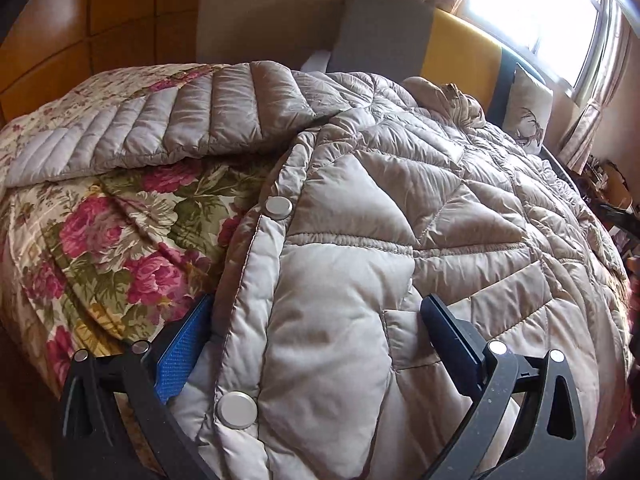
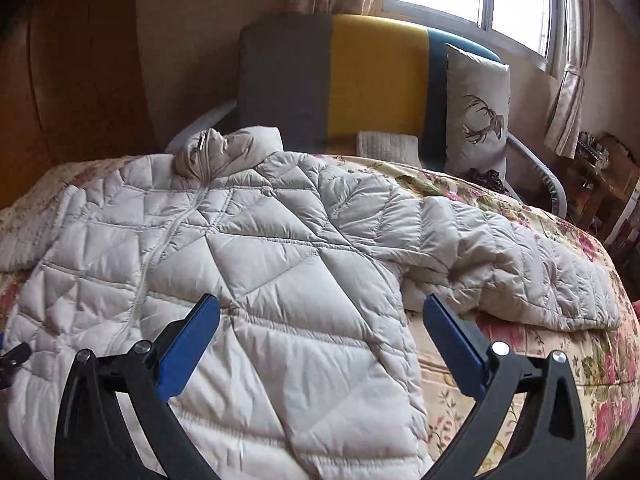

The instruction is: Fold large clothes

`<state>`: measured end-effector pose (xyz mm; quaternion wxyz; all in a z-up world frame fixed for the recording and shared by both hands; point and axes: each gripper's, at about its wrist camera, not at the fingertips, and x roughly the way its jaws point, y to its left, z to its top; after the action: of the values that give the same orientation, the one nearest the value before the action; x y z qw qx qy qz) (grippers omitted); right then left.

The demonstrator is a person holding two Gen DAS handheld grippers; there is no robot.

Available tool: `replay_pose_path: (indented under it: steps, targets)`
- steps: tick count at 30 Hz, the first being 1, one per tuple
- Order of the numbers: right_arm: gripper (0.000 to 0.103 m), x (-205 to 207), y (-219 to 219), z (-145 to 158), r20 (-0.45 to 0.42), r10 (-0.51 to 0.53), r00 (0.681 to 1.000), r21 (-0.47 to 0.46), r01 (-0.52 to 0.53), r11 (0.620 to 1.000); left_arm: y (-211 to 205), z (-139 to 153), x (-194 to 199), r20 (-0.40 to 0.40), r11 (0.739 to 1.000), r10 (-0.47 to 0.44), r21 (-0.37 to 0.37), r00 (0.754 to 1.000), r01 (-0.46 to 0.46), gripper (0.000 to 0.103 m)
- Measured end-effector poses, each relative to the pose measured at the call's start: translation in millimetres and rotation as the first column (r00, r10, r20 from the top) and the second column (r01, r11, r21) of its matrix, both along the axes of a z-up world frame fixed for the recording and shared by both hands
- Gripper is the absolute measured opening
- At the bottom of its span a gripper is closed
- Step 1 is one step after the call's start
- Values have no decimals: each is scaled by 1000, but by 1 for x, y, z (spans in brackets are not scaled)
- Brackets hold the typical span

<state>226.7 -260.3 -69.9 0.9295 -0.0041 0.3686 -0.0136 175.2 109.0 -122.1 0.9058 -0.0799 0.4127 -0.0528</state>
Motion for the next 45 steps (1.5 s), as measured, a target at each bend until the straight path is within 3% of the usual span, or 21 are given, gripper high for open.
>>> replay_pose_path:
  steps: [4,7,10,11,14,15,17,19,22,25,29,30,31,32,34,38,40,43,45]
  targets:
    - [101,26,-1,-50,-108,-63,992,-52,58,997,26,15,-5,43,995,42,-88,998,-39,100]
    - [101,29,-16,-78,-137,-62,989,27,67,997,58,28,-3,99,984,153,-101,983,-143,100]
    - [101,29,-18,-79,-131,-63,989,22,66,998,105,28,11,83,943,304,-164,949,-288,100]
    - [101,29,-18,-79,-128,-64,990,17,66,998,126,24,17,59,914,369,-202,928,-351,100]
    - [101,29,-20,-80,-125,-65,990,19,67,998,187,11,29,-25,789,546,-322,837,-524,99]
    - [101,29,-20,-79,-124,-65,990,19,68,998,211,5,31,-60,721,615,-361,786,-592,99]
    - [101,30,-19,-79,-122,-66,990,17,68,998,240,-2,34,-93,634,682,-418,725,-651,82]
    - [101,30,-20,-79,-122,-66,990,17,68,998,260,-6,40,-117,575,721,-449,683,-684,76]
    - [101,30,-19,-79,-122,-65,990,19,68,998,279,-12,50,-113,539,739,-493,665,-683,76]
    - [101,29,-19,-79,-121,-65,990,19,68,998,292,-22,51,-123,461,777,-557,618,-691,76]
    - [101,29,-19,-79,-122,-65,990,19,67,998,294,-21,61,-109,456,796,-540,596,-708,76]
    - [101,29,-18,-79,-122,-65,990,18,67,998,296,-21,64,-113,452,800,-531,589,-717,71]
    - [101,30,-19,-79,-122,-65,990,19,67,998,297,-22,67,-119,452,803,-519,585,-726,52]
    - [101,30,-19,-79,-122,-65,990,18,67,998,298,-23,69,-130,456,797,-511,590,-729,26]
    - [101,31,-21,-80,-122,-65,990,19,67,998,305,-26,68,-157,451,773,-544,614,-707,6]
    - [101,33,-22,-80,-121,-65,991,17,67,998,324,-20,49,-100,427,832,-514,546,-744,3]
    - [101,28,-18,-78,-120,-64,991,16,66,998,331,-29,47,-131,428,822,-500,554,-753,2]
    - [101,28,-18,-78,-120,-64,991,17,67,998,325,-24,47,-104,462,818,-468,566,-753,2]
    - [101,28,-18,-78,-120,-64,991,17,67,998,317,-14,45,-92,453,826,-480,557,-751,2]
